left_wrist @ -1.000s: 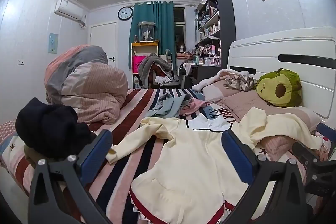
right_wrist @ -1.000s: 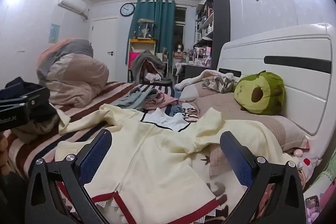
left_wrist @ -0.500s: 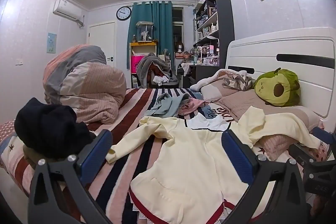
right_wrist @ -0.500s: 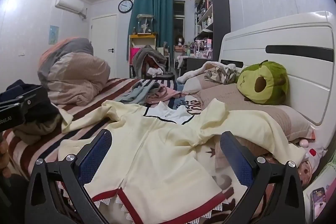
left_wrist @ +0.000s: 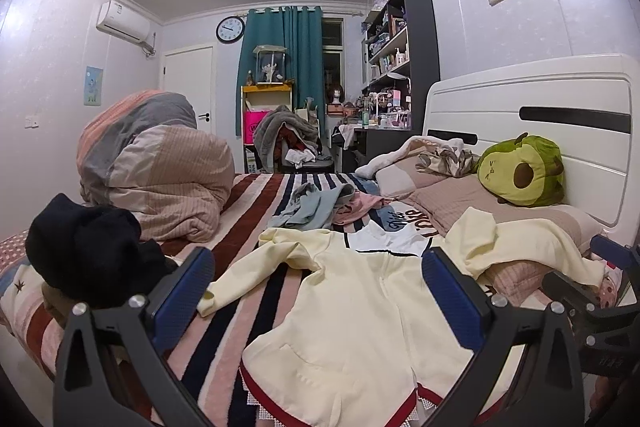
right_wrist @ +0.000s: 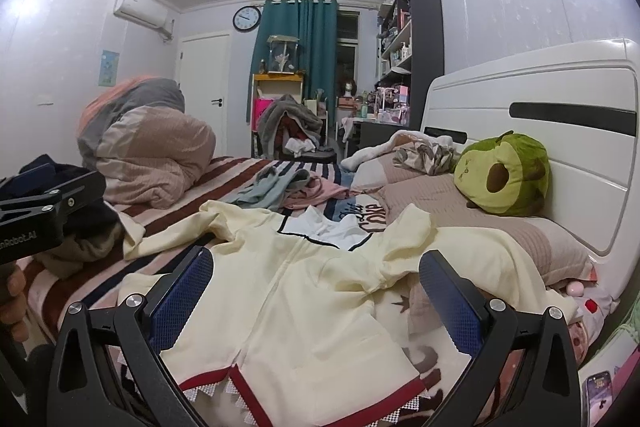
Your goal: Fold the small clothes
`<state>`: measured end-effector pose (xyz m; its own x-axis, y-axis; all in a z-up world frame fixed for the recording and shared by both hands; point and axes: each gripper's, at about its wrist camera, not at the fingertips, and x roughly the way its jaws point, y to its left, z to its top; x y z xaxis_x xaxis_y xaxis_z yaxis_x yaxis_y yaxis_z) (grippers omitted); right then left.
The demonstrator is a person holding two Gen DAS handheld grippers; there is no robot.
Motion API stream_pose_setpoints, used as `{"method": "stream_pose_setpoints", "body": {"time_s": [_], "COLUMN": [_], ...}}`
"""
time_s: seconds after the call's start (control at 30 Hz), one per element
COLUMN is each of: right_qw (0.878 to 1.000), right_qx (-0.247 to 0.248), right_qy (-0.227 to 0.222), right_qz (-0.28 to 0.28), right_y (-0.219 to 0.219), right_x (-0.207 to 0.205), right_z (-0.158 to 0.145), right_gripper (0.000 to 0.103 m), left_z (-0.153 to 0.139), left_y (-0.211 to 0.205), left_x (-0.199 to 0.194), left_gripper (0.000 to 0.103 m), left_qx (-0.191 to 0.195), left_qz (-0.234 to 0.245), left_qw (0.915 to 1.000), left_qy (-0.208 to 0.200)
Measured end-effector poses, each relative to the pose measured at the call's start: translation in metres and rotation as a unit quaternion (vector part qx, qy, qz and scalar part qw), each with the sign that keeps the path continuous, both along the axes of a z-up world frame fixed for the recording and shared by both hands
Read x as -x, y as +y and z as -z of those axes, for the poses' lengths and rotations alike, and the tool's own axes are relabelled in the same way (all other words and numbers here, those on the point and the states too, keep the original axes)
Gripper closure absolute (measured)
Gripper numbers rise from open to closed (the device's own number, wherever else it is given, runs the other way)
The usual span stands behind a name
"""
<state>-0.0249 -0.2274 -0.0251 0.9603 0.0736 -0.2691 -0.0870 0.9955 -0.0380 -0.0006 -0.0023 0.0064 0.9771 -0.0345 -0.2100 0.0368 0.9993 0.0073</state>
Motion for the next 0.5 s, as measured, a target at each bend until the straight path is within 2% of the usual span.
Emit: {"method": "stream_pose_setpoints", "body": {"time_s": [0.5], "right_qw": [1.000], "right_qx": [-0.008], "right_qy": [-0.001], "right_qz": [-0.019], "right_y": [0.005], "right_x": [0.009], "right_z": [0.002], "right_gripper": [0.001], "left_z": [0.000], "left_y": [0.001], "left_x": [0.015], "left_gripper": [0.001], "left_qx": [-0.001], "left_qz": [-0.009], "left_qw": [0.9999], "left_qy": [-0.005]}}
